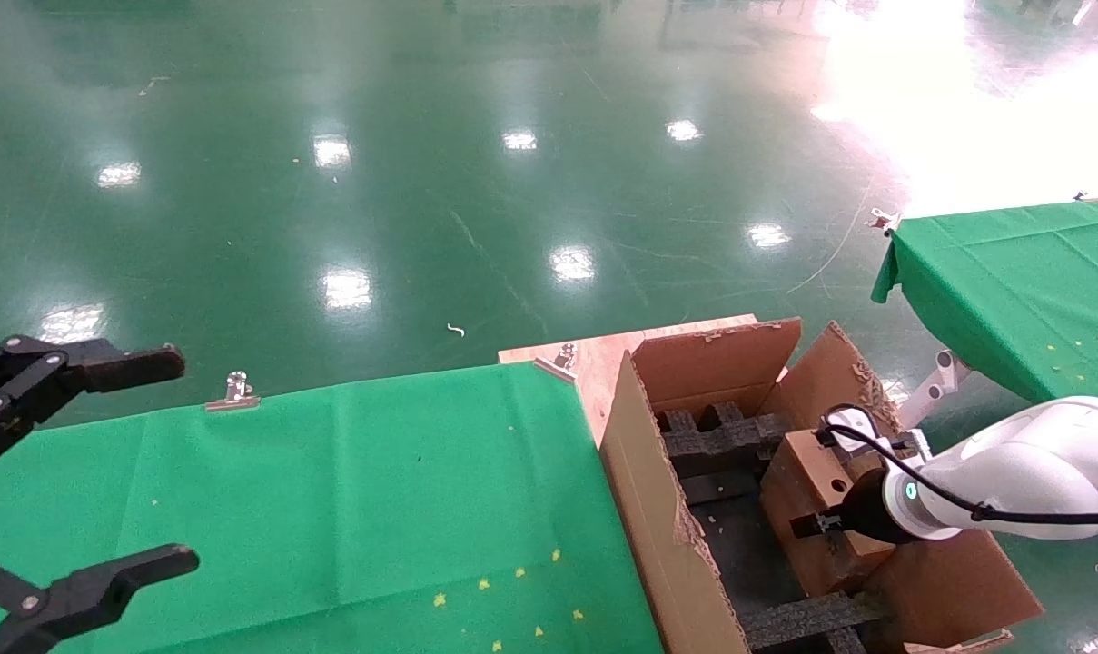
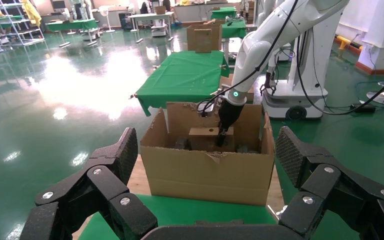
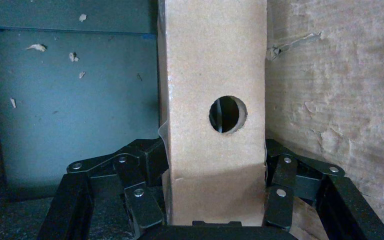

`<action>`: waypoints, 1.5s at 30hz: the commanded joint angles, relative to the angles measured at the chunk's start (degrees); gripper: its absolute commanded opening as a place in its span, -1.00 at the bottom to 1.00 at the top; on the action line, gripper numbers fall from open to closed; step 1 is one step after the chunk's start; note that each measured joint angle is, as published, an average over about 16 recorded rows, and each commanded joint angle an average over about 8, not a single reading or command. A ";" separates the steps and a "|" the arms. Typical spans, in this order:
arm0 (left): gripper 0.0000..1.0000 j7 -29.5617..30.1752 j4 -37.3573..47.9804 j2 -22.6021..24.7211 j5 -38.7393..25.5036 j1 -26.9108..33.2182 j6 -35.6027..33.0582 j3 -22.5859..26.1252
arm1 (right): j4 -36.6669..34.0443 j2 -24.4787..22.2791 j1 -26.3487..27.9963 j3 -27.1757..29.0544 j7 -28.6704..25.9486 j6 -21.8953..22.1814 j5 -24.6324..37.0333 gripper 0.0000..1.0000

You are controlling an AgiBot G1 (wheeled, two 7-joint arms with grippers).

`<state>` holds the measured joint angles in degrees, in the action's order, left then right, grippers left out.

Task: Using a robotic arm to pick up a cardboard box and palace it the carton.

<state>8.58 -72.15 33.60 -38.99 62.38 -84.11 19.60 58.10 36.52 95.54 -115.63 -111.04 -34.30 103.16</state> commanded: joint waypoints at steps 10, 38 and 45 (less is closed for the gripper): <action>1.00 0.00 0.01 0.00 0.00 0.00 0.01 0.00 | -0.38 0.18 -0.04 0.13 0.42 0.19 -0.38 1.00; 1.00 -0.01 0.02 -0.01 0.02 0.01 0.01 0.02 | 14.64 -6.23 14.76 5.18 -0.17 0.89 4.42 1.00; 1.00 -0.02 0.02 -0.01 0.02 0.01 0.01 0.02 | 19.92 -6.86 19.50 8.71 7.16 1.72 -5.00 1.00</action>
<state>8.56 -72.13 33.59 -38.97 62.39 -84.09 19.62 77.39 29.79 114.71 -107.08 -104.21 -33.24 98.42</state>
